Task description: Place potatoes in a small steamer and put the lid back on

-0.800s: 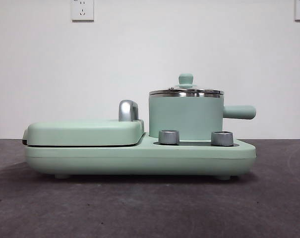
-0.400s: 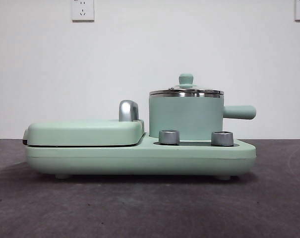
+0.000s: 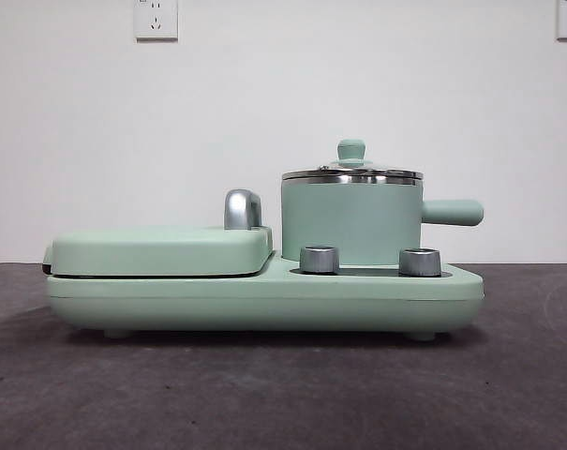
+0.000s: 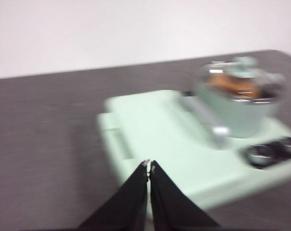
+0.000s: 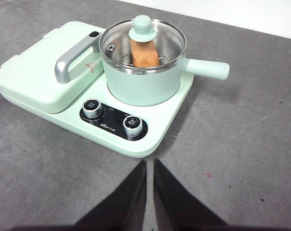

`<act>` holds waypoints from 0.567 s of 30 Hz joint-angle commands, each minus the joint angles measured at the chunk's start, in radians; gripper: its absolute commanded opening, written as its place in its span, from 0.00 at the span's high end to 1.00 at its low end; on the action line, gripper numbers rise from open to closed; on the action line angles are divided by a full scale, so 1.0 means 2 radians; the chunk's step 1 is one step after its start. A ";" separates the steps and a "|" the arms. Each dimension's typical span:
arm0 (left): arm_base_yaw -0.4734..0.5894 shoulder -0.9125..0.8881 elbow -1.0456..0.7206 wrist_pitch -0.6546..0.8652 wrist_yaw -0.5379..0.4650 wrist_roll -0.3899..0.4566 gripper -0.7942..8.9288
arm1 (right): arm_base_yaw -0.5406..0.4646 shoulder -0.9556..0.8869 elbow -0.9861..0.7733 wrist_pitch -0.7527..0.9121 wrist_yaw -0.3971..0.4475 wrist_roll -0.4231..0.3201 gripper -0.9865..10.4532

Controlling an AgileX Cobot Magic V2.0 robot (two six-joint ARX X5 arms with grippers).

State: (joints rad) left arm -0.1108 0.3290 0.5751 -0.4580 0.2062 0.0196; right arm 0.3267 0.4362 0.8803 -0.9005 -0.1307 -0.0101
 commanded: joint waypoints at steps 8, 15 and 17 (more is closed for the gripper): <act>0.056 -0.143 -0.239 0.167 -0.056 -0.008 0.91 | 0.002 0.000 0.005 0.005 0.000 0.003 0.90; 0.068 -0.163 -0.281 0.180 -0.078 -0.039 0.91 | 0.002 0.000 0.005 0.005 0.000 0.003 0.90; 0.068 -0.163 -0.281 0.182 -0.078 -0.038 0.91 | 0.002 0.000 0.005 0.005 0.000 0.003 0.90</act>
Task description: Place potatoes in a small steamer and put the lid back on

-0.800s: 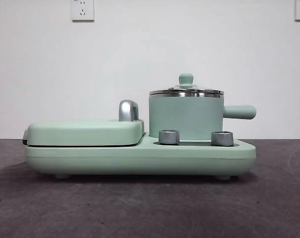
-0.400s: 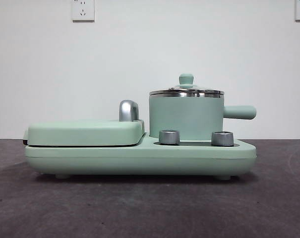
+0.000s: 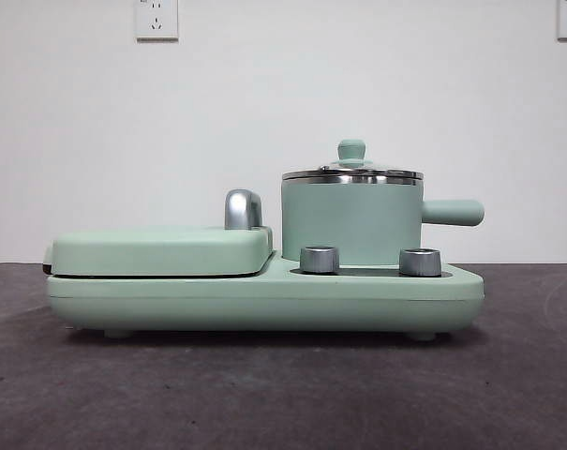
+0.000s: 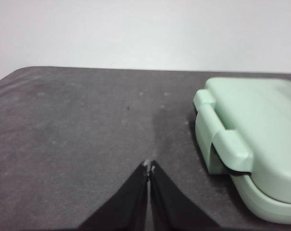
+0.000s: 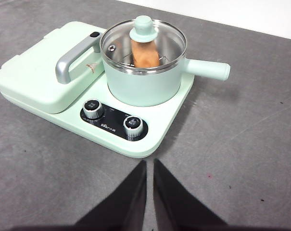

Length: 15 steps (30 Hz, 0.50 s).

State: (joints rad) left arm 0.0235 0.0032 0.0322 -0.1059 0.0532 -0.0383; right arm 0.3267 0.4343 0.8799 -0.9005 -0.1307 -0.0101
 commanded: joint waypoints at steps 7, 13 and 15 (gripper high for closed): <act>0.000 0.000 -0.010 0.010 -0.002 -0.009 0.91 | 0.002 0.001 0.005 0.005 0.000 0.003 0.90; 0.000 0.000 -0.010 0.010 -0.002 -0.009 0.91 | 0.002 0.001 0.005 0.005 0.000 0.003 0.90; 0.000 0.000 -0.010 0.010 -0.002 -0.009 0.91 | 0.002 0.001 0.005 0.005 0.000 -0.002 0.90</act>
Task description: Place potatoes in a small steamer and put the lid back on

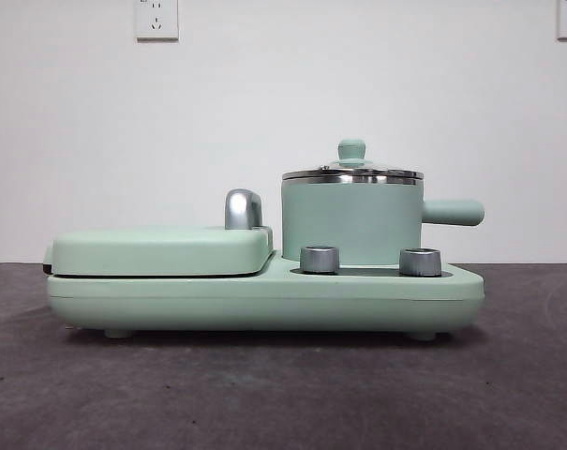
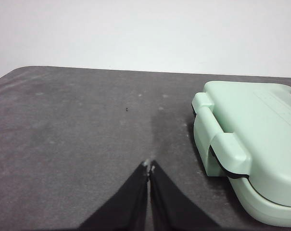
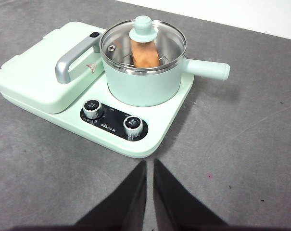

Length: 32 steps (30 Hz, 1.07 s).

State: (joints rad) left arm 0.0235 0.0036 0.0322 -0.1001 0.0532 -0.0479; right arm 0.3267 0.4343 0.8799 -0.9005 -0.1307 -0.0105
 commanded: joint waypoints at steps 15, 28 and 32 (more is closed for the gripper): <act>0.000 0.000 -0.010 0.009 -0.002 -0.005 0.91 | -0.097 -0.151 -0.305 0.295 0.039 0.000 0.90; 0.000 0.000 -0.010 0.009 -0.002 -0.005 0.91 | -0.149 -0.215 -0.434 0.370 0.040 0.036 0.90; 0.000 0.000 -0.009 0.009 -0.002 -0.005 0.91 | -0.149 -0.215 -0.434 0.369 0.040 0.036 0.90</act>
